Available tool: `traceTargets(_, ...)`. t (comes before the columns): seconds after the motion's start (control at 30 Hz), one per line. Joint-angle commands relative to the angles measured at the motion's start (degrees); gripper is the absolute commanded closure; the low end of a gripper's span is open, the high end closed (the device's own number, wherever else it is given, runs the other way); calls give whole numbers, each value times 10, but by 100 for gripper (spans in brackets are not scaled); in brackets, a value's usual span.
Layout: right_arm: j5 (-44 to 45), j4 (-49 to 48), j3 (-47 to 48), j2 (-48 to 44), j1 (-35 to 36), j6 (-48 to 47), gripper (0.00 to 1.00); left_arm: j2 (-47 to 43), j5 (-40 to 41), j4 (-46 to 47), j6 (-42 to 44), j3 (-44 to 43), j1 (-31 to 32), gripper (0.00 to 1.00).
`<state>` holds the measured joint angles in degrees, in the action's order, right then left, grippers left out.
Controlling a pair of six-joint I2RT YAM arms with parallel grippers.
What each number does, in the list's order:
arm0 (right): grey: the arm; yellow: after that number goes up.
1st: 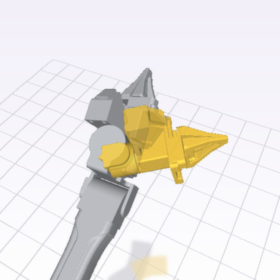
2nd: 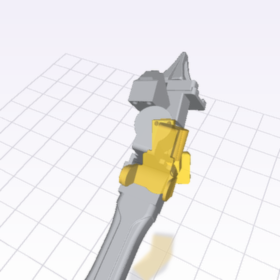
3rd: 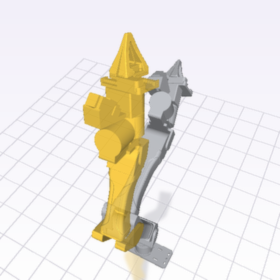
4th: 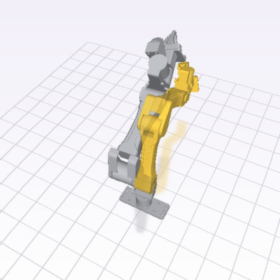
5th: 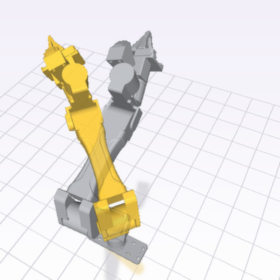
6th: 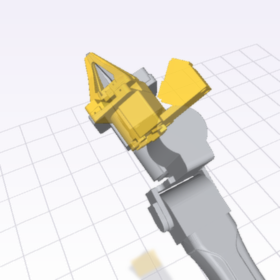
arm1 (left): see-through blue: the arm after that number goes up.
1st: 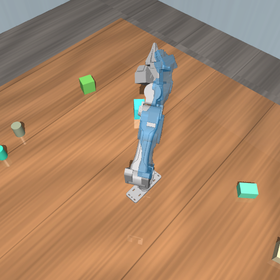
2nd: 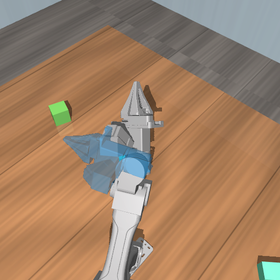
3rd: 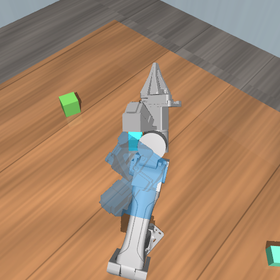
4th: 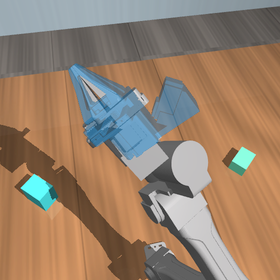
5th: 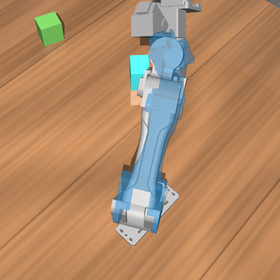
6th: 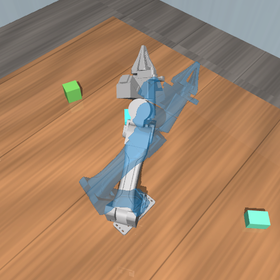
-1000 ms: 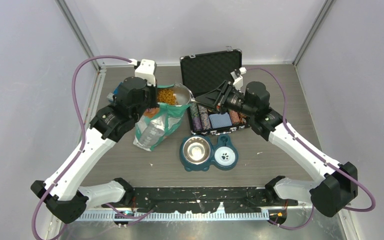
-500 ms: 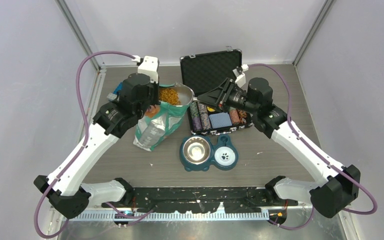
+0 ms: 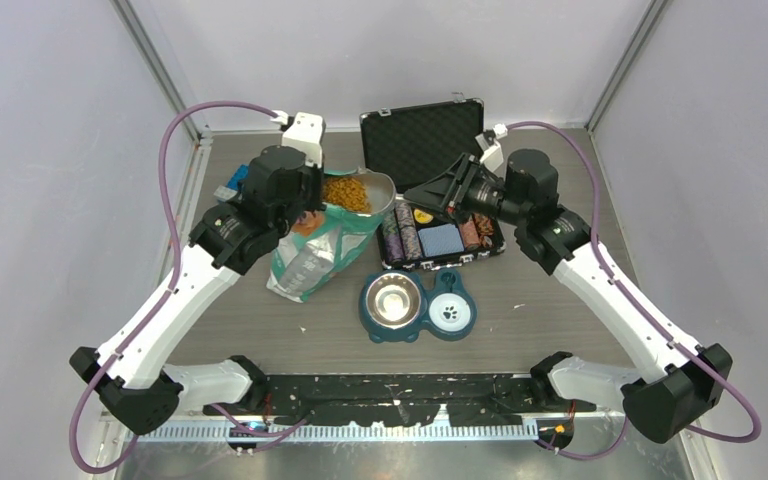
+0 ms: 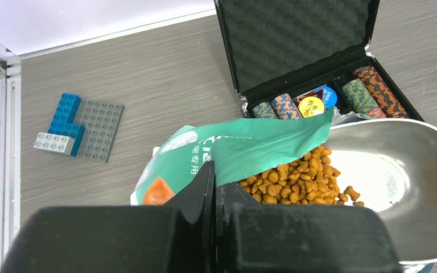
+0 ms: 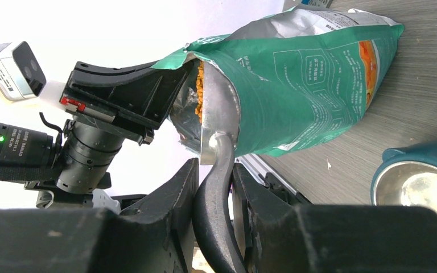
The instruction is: Serve the pet food
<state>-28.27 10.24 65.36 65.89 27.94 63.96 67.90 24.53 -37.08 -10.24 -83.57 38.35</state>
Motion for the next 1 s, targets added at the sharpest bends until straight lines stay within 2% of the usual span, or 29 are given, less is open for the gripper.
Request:
traceTargets(0.0, 36, 51, 38, -16, -33, -36, 95, -39, 70, 67, 39, -25, -16, 100)
traceTargets(0.27, 46, 94, 71, -14, -38, -49, 95, -65, -44, 103, 71, 24, -17, 100)
traceTargets(0.53, 38, 141, 150, 30, -38, -60, 95, -63, -62, 117, 56, 32, -16, 100)
traceTargets(0.67, 27, 145, 159, 40, -37, -65, 95, -68, -88, 124, 54, 39, -17, 100)
traceTargets(0.97, 26, 148, 116, 3, -56, -72, 95, -59, -33, 105, 55, 25, -16, 100)
